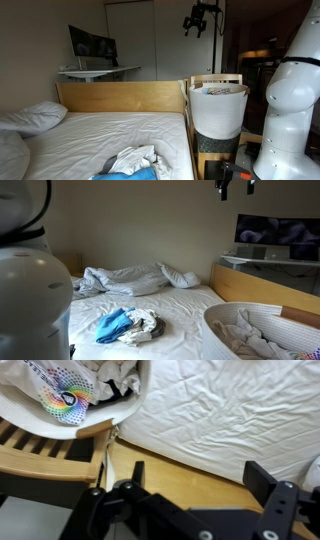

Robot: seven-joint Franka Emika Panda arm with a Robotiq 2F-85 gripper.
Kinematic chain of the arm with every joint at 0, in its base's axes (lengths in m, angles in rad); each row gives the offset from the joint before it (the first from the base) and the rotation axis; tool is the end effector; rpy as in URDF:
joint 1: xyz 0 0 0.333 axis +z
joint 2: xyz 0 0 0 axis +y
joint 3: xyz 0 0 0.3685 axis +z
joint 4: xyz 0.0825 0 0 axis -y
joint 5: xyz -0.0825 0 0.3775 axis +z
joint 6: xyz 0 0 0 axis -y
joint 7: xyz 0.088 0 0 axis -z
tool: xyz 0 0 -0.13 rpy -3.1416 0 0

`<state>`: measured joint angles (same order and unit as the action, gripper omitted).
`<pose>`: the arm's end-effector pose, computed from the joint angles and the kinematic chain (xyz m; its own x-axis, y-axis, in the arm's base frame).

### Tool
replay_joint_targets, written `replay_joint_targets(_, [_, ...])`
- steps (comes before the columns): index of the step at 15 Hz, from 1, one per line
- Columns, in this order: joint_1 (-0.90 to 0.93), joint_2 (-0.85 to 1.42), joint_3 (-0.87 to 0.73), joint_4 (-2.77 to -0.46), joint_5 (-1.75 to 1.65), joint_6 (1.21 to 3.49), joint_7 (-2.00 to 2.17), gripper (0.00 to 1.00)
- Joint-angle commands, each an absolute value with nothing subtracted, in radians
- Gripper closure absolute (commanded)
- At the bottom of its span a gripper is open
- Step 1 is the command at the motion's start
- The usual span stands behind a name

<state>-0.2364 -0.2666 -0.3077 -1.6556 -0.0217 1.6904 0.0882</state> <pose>0.3832 -0.2687 0.7545 0.7666 -0.5787 0.2784 -0.5809 -0.8097 -0.0833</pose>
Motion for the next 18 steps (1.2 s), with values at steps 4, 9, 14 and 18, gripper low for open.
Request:
replay_joint_targets(4, [-0.372, -0.086, -0.444, -1.656, -0.090, 1.666, 0.067, 0.00])
replay_joint_targets(9, [-0.430, -0.016, -0.477, -1.653, -0.099, 1.692, 0.084, 0.00])
replay_joint_targets(14, [-0.447, 0.037, -0.485, -1.631, -0.100, 1.688, 0.088, 0.00])
replay_joint_targets(18, [-0.425, -0.065, -0.461, -1.752, -0.136, 1.793, -0.024, 0.00])
